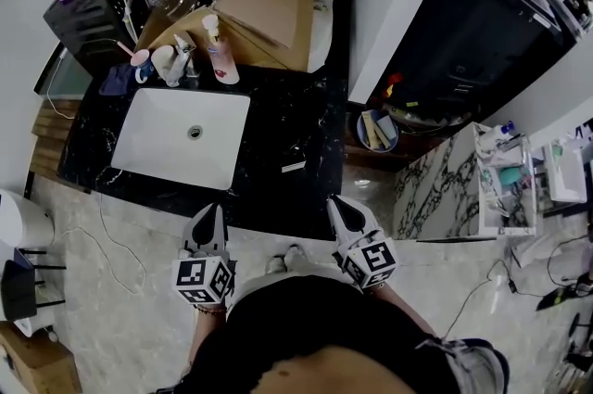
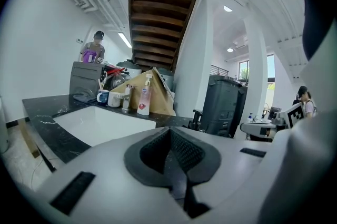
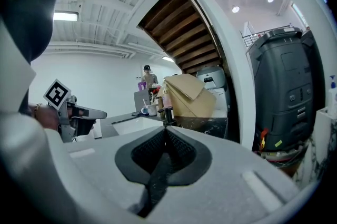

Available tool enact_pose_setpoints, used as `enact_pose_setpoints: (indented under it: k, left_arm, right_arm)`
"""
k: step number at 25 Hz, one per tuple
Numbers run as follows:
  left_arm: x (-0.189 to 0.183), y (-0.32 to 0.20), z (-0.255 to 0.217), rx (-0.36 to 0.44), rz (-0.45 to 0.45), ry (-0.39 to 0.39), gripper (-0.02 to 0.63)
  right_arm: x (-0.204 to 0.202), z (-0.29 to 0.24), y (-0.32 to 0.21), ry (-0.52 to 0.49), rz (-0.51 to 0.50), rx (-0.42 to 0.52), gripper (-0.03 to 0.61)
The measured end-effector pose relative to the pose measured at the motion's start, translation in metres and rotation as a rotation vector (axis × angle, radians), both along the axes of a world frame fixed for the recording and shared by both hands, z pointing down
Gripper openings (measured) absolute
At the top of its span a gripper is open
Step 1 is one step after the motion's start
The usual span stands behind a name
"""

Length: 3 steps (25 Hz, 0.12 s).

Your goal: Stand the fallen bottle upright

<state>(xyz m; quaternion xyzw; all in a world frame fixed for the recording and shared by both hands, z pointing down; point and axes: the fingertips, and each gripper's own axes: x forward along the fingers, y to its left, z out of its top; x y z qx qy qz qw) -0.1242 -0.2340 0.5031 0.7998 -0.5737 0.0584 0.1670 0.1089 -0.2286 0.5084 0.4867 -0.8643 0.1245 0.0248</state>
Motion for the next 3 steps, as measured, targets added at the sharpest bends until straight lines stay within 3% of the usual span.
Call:
enact_pose_setpoints:
  k: [3]
  left_arm:
    - [0.0025,0.0022,0.0032,-0.015,0.004,-0.001,0.002]
  right_arm:
    - [-0.0009,0.0014,0.0019,0.018,-0.014,-0.007,0.005]
